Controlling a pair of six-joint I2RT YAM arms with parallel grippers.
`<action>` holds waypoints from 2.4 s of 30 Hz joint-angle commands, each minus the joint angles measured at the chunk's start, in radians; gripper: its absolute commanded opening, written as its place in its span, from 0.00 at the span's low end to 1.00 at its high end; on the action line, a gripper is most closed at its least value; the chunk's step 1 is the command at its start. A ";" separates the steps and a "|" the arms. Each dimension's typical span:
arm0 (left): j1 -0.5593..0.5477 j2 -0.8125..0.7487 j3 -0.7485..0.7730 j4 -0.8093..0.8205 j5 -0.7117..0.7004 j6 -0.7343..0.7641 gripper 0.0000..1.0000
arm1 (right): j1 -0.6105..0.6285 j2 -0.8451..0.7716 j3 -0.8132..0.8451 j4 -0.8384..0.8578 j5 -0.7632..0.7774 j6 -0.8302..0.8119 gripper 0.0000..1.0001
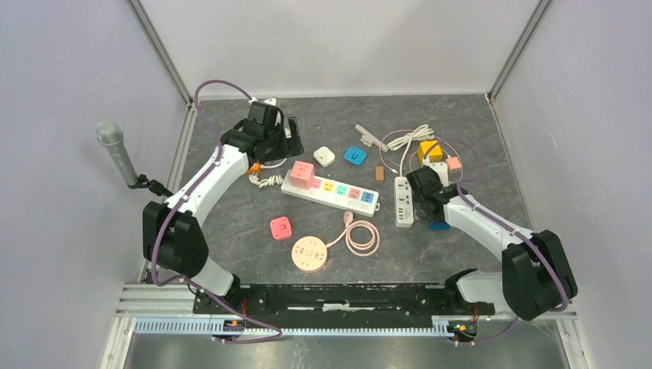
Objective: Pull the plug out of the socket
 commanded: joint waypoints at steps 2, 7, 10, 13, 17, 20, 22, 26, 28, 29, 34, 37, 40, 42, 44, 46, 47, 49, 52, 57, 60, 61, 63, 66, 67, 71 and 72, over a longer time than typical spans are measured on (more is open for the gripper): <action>0.003 -0.061 -0.025 0.028 0.011 -0.012 0.95 | -0.001 -0.073 0.025 0.077 -0.069 -0.048 0.85; 0.004 -0.077 -0.038 0.029 0.030 -0.009 0.95 | -0.002 -0.101 0.106 0.088 -0.125 -0.100 0.91; 0.003 -0.079 -0.041 0.029 0.038 0.006 0.96 | -0.002 -0.112 0.149 0.124 -0.176 -0.141 0.93; 0.003 -0.071 -0.044 0.028 0.089 0.030 0.96 | -0.002 -0.117 0.165 0.203 -0.293 -0.187 0.93; 0.004 -0.047 -0.048 0.026 0.144 0.056 0.96 | 0.000 -0.112 0.147 0.363 -0.496 -0.213 0.91; 0.003 -0.027 -0.055 0.026 0.174 0.070 0.96 | 0.001 -0.083 0.132 0.488 -0.687 -0.206 0.88; 0.002 -0.012 -0.059 0.026 0.196 0.082 0.96 | 0.011 -0.051 0.124 0.572 -0.783 -0.183 0.87; -0.008 0.035 -0.061 0.027 0.199 0.107 0.95 | 0.050 0.055 0.146 0.669 -0.864 -0.141 0.81; -0.019 0.063 -0.053 0.025 0.166 0.122 0.94 | 0.072 0.127 0.184 0.650 -0.866 -0.155 0.80; -0.026 0.076 -0.050 0.024 0.146 0.128 0.94 | 0.082 0.157 0.204 0.628 -0.854 -0.163 0.80; -0.057 0.137 -0.031 0.015 0.083 0.169 0.94 | 0.143 0.309 0.327 0.490 -0.776 -0.249 0.82; -0.086 0.174 -0.011 -0.006 0.047 0.216 0.87 | 0.185 0.369 0.394 0.385 -0.630 -0.247 0.80; -0.121 0.197 0.007 -0.023 -0.026 0.251 0.79 | 0.207 0.389 0.414 0.320 -0.498 -0.220 0.80; -0.134 0.207 0.012 -0.027 -0.060 0.258 0.78 | 0.213 0.389 0.410 0.305 -0.470 -0.216 0.80; -0.139 0.215 0.016 -0.029 -0.074 0.258 0.77 | 0.218 0.390 0.402 0.298 -0.463 -0.218 0.80; -0.143 0.222 0.019 -0.029 -0.076 0.257 0.76 | 0.221 0.392 0.389 0.292 -0.468 -0.219 0.79; -0.144 0.223 0.019 -0.030 -0.075 0.257 0.75 | 0.221 0.396 0.379 0.291 -0.471 -0.217 0.80; -0.147 0.224 0.019 -0.029 -0.078 0.255 0.72 | 0.221 0.400 0.365 0.291 -0.478 -0.212 0.79; -0.149 0.224 0.024 -0.033 -0.092 0.250 0.69 | 0.222 0.406 0.350 0.293 -0.480 -0.209 0.78; -0.151 0.239 0.059 -0.061 -0.112 0.227 0.76 | 0.222 0.422 0.344 0.293 -0.471 -0.211 0.77; -0.150 0.242 0.071 -0.060 -0.117 0.214 0.79 | 0.222 0.435 0.337 0.297 -0.453 -0.210 0.76; -0.150 0.245 0.075 -0.061 -0.117 0.210 0.80 | 0.222 0.439 0.338 0.298 -0.447 -0.208 0.76; -0.150 0.246 0.082 -0.061 -0.117 0.205 0.80 | 0.222 0.446 0.339 0.299 -0.433 -0.208 0.76; -0.150 0.250 0.086 -0.060 -0.117 0.201 0.79 | 0.222 0.459 0.348 0.297 -0.414 -0.207 0.76; -0.150 0.252 0.085 -0.061 -0.117 0.202 0.78 | 0.222 0.462 0.349 0.295 -0.410 -0.207 0.75; -0.150 0.268 0.091 -0.080 -0.133 0.190 0.65 | 0.222 0.473 0.342 0.293 -0.406 -0.216 0.73; -0.150 0.276 0.104 -0.104 -0.145 0.182 0.63 | 0.223 0.471 0.336 0.296 -0.413 -0.225 0.72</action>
